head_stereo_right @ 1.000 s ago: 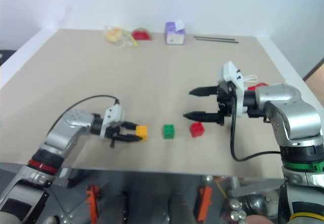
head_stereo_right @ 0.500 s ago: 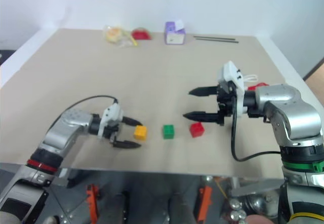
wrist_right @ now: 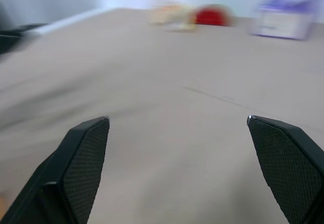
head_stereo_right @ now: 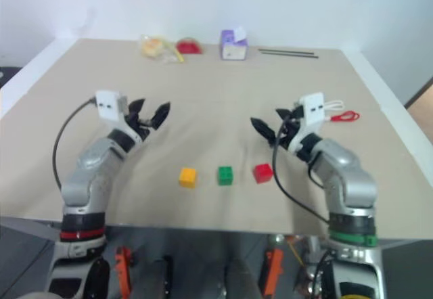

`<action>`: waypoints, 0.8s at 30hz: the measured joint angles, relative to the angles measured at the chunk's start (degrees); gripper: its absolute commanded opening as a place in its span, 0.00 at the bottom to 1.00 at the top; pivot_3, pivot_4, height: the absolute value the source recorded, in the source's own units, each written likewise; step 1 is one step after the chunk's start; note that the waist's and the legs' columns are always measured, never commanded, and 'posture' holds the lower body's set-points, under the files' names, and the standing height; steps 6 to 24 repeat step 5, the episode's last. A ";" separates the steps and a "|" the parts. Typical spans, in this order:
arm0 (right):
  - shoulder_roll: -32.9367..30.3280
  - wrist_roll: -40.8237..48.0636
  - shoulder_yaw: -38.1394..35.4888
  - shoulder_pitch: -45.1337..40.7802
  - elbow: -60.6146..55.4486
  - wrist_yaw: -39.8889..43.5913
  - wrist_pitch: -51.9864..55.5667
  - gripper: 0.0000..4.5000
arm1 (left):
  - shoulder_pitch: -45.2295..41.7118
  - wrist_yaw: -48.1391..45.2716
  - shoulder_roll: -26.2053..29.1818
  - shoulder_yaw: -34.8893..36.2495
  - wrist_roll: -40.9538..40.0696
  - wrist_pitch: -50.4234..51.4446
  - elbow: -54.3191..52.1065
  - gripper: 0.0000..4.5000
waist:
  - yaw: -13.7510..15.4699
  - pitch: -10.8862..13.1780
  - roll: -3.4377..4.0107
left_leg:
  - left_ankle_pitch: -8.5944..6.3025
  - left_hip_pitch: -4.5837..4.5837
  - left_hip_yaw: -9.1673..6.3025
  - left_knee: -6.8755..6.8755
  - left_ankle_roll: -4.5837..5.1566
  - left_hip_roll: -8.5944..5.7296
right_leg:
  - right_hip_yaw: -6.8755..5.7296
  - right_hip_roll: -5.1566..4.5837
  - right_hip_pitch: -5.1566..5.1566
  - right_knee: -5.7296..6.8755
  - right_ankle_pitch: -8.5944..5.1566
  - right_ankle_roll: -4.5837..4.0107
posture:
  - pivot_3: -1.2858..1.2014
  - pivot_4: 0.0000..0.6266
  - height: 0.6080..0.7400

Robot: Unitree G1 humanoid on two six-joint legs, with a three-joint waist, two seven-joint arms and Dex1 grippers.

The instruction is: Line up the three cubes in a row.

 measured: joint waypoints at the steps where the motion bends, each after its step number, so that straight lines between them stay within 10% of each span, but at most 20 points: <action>1: 2.01 -2.24 0.00 0.19 1.38 -4.11 -2.62 1.00 | 1.51 3.30 -0.20 0.07 2.13 -0.81 -0.03 0.98 | -0.04 0.00 0.00 | 0.02 0.00 0.00 -0.02 0.02 0.00 | 0.00 0.01 -0.03 -0.01 0.01 -0.09 | 0.52 0.24 1.00; 5: 6.67 -8.99 -1.30 0.95 7.86 -14.78 -12.92 1.00 | 3.41 11.34 -0.21 2.10 7.02 -4.57 0.85 0.98 | 0.05 0.00 -0.01 | 0.16 0.00 0.00 -0.03 0.03 -0.01 | 0.00 0.01 0.00 -0.02 0.04 -0.23 | 0.52 0.24 1.00; 24: 6.67 -8.99 -1.30 0.95 7.86 -14.78 -12.92 1.00 | 3.41 11.34 -0.21 2.10 7.02 -4.57 0.85 0.98 | 0.05 0.00 -0.01 | 0.16 0.00 0.00 -0.03 0.03 -0.01 | 0.00 0.01 0.00 -0.02 0.04 -0.23 | 0.52 0.24 1.00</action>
